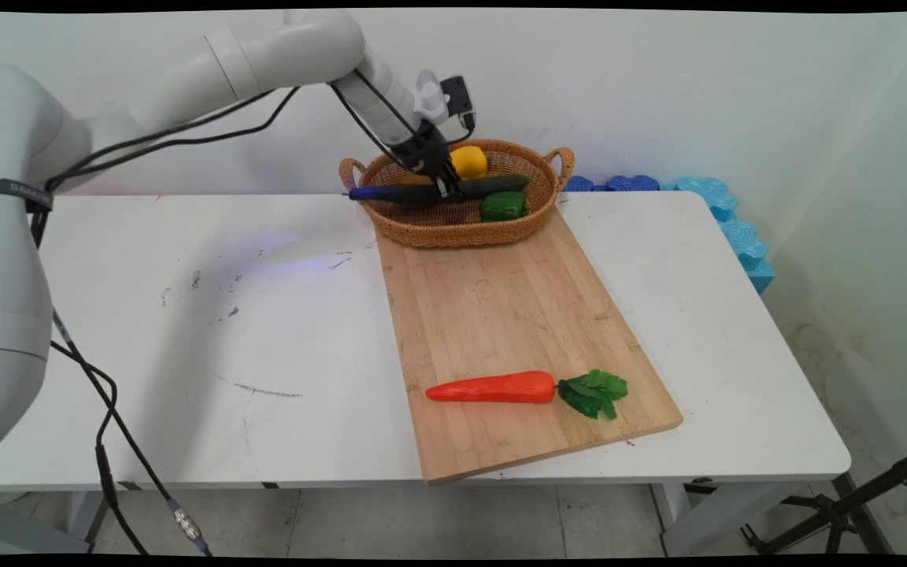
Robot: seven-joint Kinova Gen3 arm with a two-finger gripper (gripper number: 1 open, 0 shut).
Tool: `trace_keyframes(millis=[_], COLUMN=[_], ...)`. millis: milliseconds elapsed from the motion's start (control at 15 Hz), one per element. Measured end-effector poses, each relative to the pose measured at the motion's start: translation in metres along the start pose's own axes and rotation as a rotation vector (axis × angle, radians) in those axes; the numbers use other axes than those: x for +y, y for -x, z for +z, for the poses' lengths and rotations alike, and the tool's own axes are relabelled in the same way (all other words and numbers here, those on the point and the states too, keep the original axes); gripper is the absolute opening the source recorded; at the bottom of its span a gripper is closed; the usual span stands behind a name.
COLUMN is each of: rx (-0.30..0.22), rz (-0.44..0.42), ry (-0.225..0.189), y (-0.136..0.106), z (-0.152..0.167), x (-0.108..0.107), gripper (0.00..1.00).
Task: Place the picked object on the cutting board
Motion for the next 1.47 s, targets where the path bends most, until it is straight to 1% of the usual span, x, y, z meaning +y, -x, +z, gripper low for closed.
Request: trace_keyframes(millis=[200, 400, 533, 733, 1067, 1267, 1467], rx=[0.017, 0.038, 0.052, 0.072, 0.095, 0.098, 0.099], rz=[0.005, 0.005, -0.003, -0.016, -0.048, -0.083, -0.118], ry=[-0.022, -0.036, -0.039, -0.029, 0.027, 0.076, 0.134], y=[-0.004, -0.007, -0.008, -0.010, -0.010, -0.006, -0.002], z=[-0.019, -0.044, -0.060, -0.081, -0.111, -0.122, -0.127], x=[0.003, 0.011, 0.019, 0.035, 0.075, 0.102, 0.129], gripper=[0.00, 0.00, 0.00, 0.00, 0.00, 0.00, 0.00])
